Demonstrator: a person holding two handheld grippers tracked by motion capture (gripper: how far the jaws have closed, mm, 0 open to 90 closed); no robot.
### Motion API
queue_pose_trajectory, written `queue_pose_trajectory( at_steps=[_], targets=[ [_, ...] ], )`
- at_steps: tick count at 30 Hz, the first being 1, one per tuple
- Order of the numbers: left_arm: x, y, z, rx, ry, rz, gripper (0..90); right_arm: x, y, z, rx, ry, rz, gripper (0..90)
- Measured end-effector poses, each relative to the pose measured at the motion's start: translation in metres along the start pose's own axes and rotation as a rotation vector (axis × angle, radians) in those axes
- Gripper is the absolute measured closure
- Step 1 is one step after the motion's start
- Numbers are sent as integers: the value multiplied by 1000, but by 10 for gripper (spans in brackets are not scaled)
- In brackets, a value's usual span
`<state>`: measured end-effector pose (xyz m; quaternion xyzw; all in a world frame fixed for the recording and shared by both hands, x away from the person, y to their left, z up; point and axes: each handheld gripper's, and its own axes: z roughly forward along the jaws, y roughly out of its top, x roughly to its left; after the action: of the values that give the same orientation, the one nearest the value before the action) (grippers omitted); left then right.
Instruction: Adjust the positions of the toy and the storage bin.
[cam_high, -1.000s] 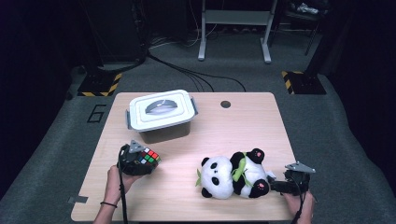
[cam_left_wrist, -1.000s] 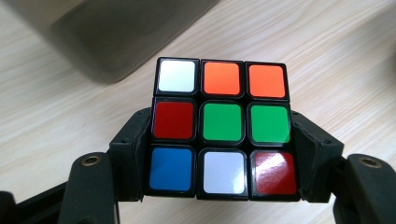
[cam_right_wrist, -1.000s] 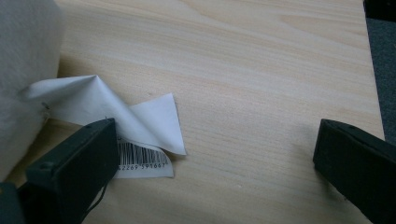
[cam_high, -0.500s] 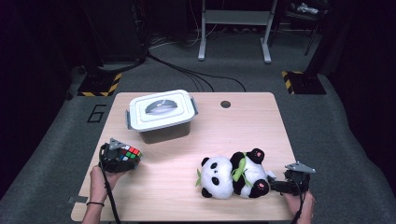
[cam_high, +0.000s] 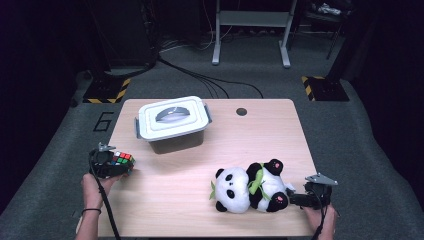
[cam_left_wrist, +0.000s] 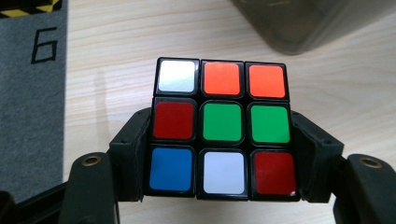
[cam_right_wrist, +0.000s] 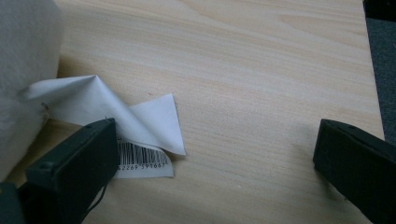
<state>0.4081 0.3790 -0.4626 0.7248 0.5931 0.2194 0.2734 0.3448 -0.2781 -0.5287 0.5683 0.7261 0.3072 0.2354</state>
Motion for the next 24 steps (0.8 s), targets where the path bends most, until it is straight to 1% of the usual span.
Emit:
queue_pose_trajectory(
  at_steps=[4,7,8,9,12,13,15,17,20,21,23,24],
  targets=[
    [7,2,4,12,16,-15,335,0,0,0,0,0,1,0],
    [12,2,9,23,26,-36,335,0,0,0,0,0,1,0],
    [14,2,10,34,25,-36,335,0,0,0,0,0,1,0],
    [15,2,12,27,30,-46,335,0,0,0,-1,0,1,0],
    [20,2,15,37,33,-61,335,0,0,0,-1,0,1,0],
    [21,2,16,41,37,-58,335,0,0,0,-1,0,1,0],
    [23,2,19,47,38,-71,335,0,0,0,0,0,1,0],
    [25,2,22,54,39,-69,335,0,0,0,0,0,0,0],
    [27,2,26,63,46,-78,335,0,0,0,0,0,1,0],
    [27,2,27,59,45,-82,335,0,0,0,0,0,0,0],
    [28,2,27,66,58,-84,335,0,0,0,-1,0,1,0],
    [29,2,28,68,54,-87,335,0,0,0,0,0,1,0]
  ],
)
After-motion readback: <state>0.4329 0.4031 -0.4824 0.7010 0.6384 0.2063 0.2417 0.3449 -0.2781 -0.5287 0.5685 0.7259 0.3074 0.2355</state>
